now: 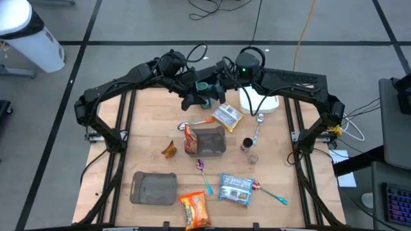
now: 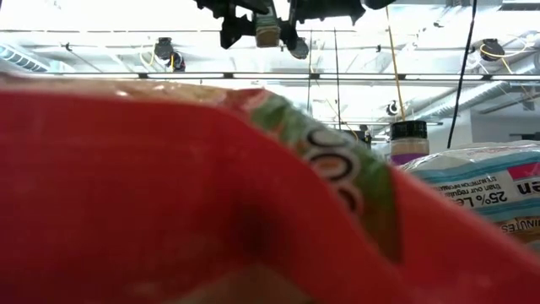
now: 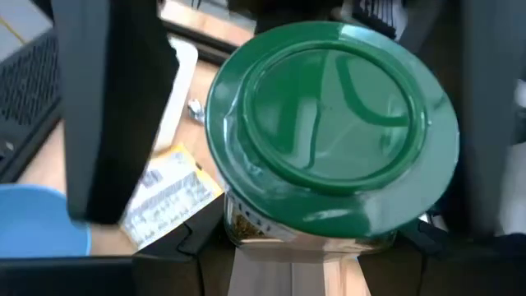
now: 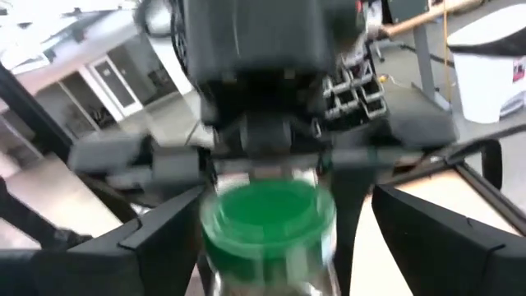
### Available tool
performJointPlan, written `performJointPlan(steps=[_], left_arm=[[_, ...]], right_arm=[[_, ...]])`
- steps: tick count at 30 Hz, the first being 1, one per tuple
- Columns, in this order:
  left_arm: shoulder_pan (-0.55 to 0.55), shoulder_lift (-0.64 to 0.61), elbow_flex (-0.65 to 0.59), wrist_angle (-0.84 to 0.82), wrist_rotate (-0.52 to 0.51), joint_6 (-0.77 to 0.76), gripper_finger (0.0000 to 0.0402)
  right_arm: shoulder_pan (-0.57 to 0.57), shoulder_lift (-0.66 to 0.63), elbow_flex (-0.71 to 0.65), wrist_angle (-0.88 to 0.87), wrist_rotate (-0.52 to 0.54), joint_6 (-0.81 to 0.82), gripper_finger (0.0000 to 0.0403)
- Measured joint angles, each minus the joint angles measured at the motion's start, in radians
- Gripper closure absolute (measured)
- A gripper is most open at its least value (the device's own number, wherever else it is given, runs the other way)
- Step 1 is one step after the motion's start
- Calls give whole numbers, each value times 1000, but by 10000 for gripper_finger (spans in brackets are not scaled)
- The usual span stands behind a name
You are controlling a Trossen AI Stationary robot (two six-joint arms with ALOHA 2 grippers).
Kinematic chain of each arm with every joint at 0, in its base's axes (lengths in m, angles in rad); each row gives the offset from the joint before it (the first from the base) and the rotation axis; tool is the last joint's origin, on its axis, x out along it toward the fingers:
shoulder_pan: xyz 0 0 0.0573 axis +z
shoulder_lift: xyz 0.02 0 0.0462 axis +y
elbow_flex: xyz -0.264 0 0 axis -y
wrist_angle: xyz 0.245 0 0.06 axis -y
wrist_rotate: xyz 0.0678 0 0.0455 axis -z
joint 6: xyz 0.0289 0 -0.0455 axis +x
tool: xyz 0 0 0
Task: Pick & Place Food Item
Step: Put the green seasoning bottle into the top white bin
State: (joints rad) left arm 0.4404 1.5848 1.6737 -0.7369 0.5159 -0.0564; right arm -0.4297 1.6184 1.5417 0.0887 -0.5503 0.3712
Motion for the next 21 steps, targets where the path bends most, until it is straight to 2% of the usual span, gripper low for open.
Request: performJointPlan(steps=[21], left_arm=[[4,0,0,9,-23,26,195]], right_arm=[[-13,0,0,-18,-2,2,112]])
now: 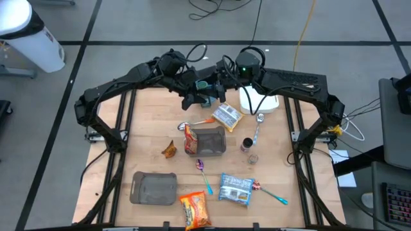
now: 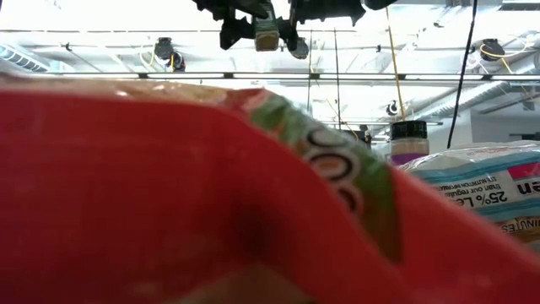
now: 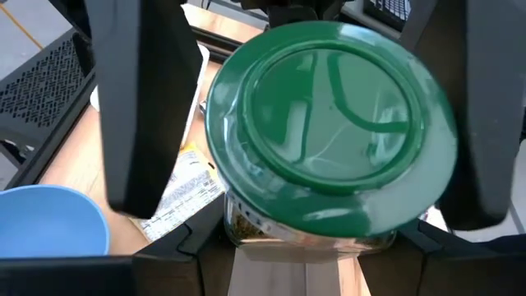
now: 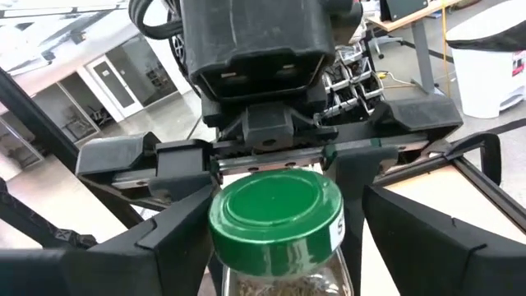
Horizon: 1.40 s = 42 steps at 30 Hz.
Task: Pick & Place Food Item
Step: Put the green seasoning bottle into the top white bin
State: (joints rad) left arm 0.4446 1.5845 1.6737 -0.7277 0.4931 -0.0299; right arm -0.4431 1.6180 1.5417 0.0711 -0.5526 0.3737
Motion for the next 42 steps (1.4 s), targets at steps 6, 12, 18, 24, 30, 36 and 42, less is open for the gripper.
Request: performJointPlan(steps=[6,12,18,24,30,36,42], left_arm=[[0,0,0,0,0,0,195],[1,0,0,-1,0,-5,195],[1,0,0,-1,1,-7,195],[0,0,0,0,-1,-6,156],[12,-1,0,6,5,-7,114],[53,-8,71,-50,10,6,93],[117,-11,264,-231,-44,111,93]], right_arm=[[0,0,0,-3,-1,-1,140],[-1,0,0,6,0,-9,205],[-1,0,0,6,3,-21,205],[-2,0,0,7,13,-15,205],[-8,-9,-1,11,36,-29,205],[-24,-36,-2,4,42,-48,205],[-77,-91,-2,-3,43,-62,205]])
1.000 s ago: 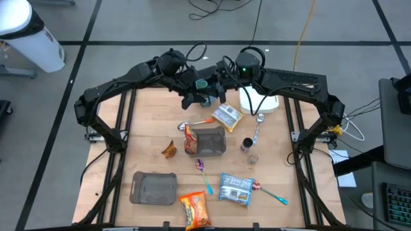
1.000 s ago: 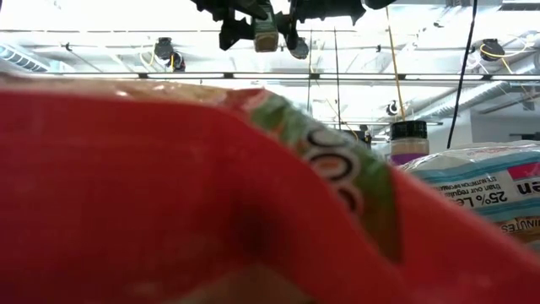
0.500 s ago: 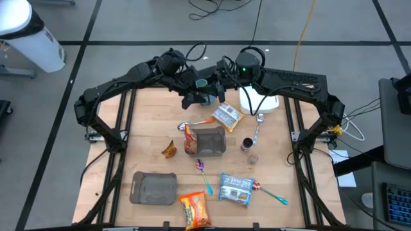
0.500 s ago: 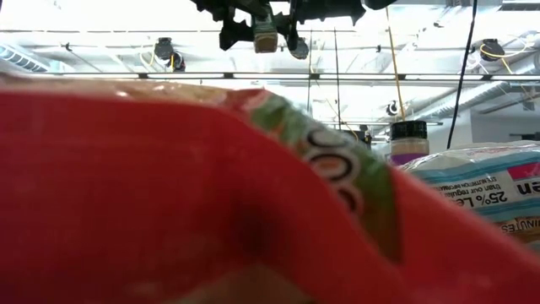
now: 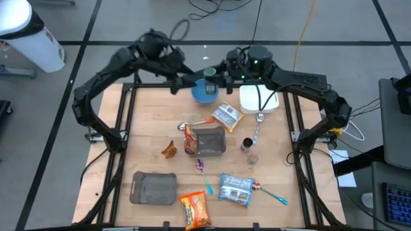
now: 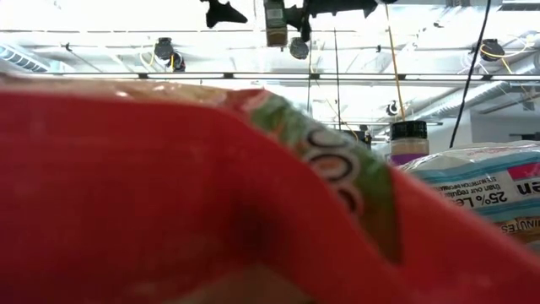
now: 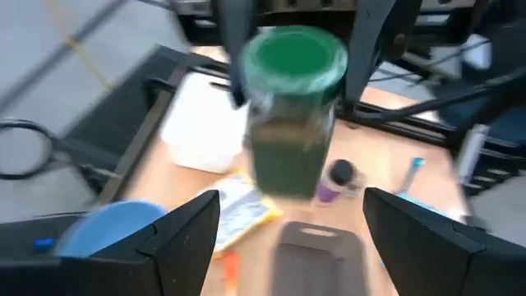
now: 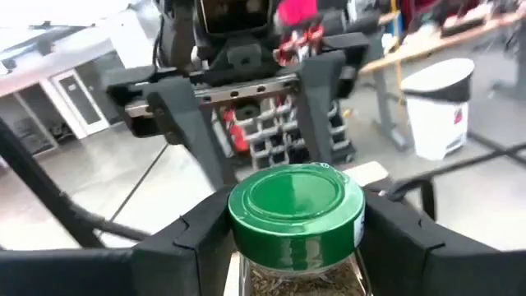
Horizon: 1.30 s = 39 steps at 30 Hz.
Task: Pick & Place Food Item
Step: Put the green seasoning bottle into the top white bin
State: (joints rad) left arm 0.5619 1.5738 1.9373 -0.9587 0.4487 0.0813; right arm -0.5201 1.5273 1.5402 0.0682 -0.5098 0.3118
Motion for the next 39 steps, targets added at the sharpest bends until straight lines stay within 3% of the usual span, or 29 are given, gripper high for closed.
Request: performJointPlan(steps=[8,16,22,28,39], left_arm=[[83,-1,214,-195,-117,92,111],[173,-84,176,-228,-86,89,133],[186,-177,24,-191,-80,66,148],[186,-303,-231,-16,-66,3,151],[186,-516,-666,355,-54,-205,151]], right_arm=[[-113,-153,1,-156,138,-129,205],[-202,-315,1,-363,387,-257,205],[-240,-389,1,-513,556,-306,205],[-262,-433,-56,-524,566,-282,205],[-274,-573,-510,-280,569,-79,205]])
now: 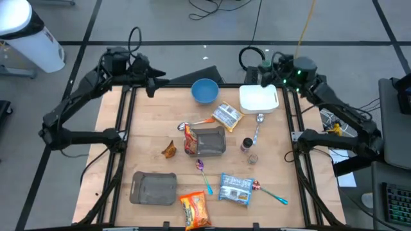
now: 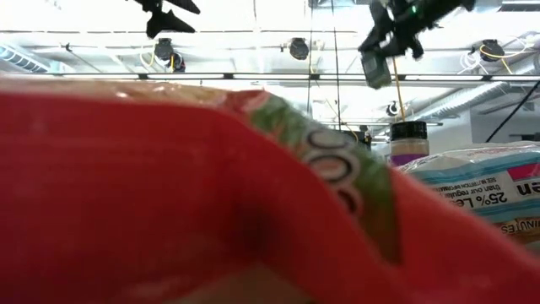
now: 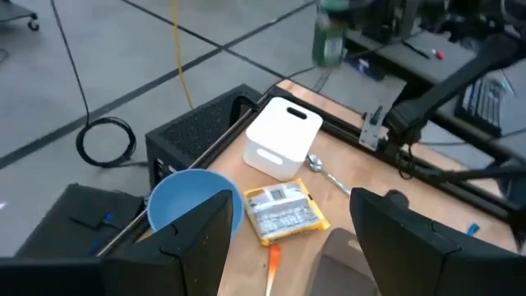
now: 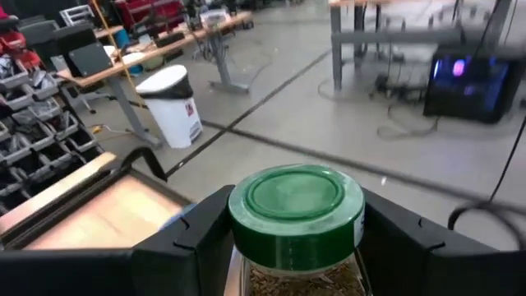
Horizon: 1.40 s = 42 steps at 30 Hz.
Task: Pick & Place Food Item
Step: Put the green seasoning bottle into the top white bin
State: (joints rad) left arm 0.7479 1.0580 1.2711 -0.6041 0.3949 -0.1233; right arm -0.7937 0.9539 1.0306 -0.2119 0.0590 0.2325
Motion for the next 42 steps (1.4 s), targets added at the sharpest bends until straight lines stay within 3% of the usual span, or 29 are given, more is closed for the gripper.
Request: performJointPlan(steps=[7,11,17,23,33,42], left_arm=[[-15,-66,-185,151,-1,-145,151],[-28,-71,-247,207,-3,-180,151],[-31,-42,-281,215,-42,-197,151],[-31,6,-281,264,-65,-236,151],[-47,98,-281,431,-55,-335,151],[-89,150,-280,459,-52,-362,151]], right_arm=[[1,-87,-262,149,2,130,205],[3,-121,-377,223,61,168,205],[4,-127,-536,438,80,198,205],[22,-97,-662,611,209,212,205],[49,-31,-728,745,406,98,205],[16,169,-729,936,419,27,205]])
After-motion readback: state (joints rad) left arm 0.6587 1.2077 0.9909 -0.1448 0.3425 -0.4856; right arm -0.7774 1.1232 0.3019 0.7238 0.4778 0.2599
